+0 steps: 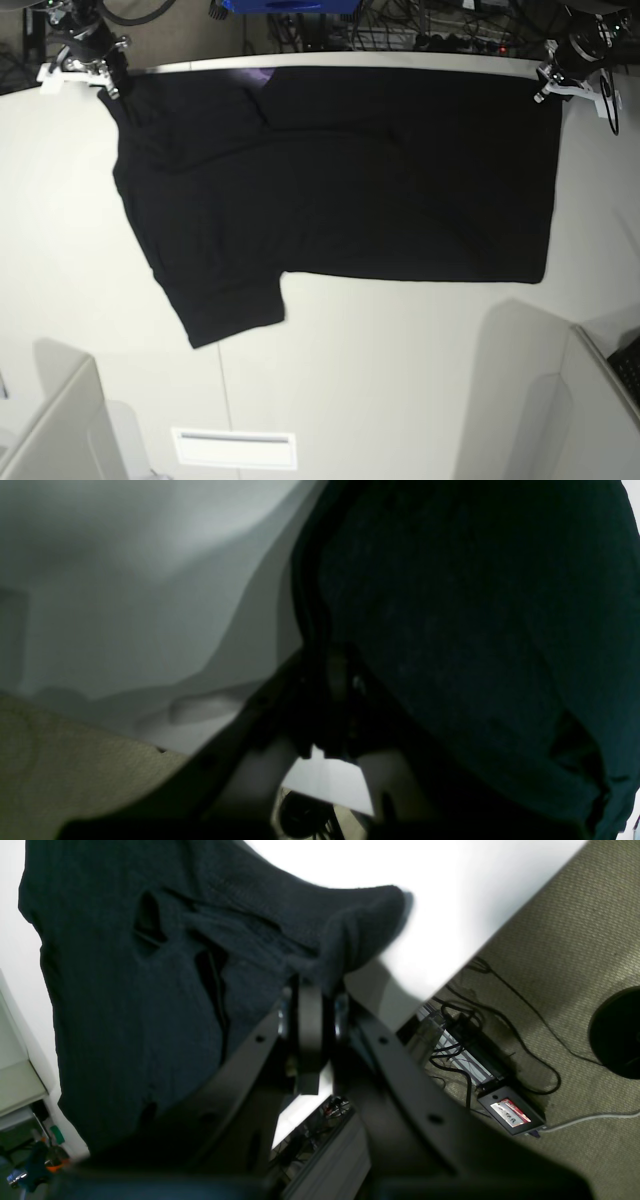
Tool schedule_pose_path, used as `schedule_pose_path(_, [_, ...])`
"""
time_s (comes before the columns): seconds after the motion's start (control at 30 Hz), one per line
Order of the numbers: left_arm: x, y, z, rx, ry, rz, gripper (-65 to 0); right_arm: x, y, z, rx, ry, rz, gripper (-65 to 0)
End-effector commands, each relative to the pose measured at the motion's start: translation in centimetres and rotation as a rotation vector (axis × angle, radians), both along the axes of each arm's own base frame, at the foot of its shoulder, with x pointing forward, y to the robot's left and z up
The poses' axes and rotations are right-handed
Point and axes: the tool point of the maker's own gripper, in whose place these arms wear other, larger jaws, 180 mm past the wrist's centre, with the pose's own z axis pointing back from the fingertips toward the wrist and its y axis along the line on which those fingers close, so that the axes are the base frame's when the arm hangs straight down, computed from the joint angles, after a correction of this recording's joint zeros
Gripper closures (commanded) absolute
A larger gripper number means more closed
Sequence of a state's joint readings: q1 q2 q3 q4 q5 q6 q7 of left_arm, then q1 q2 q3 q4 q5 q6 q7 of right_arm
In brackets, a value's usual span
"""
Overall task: Fold the T-shirt properly
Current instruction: 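Drag the shirt further toward the robot and release both grippers, then grasp the hem corners with both grippers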
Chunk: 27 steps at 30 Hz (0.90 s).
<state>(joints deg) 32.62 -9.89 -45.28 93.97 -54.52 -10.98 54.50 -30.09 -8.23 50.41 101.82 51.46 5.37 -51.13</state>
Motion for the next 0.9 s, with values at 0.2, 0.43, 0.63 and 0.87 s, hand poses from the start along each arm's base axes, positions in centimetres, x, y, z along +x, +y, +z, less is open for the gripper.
schedule_pose_path(0.2, [-0.4, 0.1, 0.5, 0.008, -0.009, -0.005, 0.0, 0.2, -0.5, 0.6, -0.018, -0.019, 0.004, 0.0])
schedule_pose_path(0.43, [-1.1, 0.1, 0.3, 0.008, 0.007, -0.002, 0.0, -0.6, -0.5, 0.4, -0.019, 0.001, 0.008, 0.0])
schedule_pose_path(0.63, [-3.5, 3.2, 1.5, 0.054, -0.010, 0.144, -23.2, -1.0, -1.4, 0.7, -0.040, 0.001, -0.018, -29.4])
schedule_pose_path(0.87, [-3.0, 5.9, 3.4, 0.112, -0.063, 0.201, -54.8, -0.8, -3.7, 1.6, -0.079, -0.026, -0.082, -28.1])
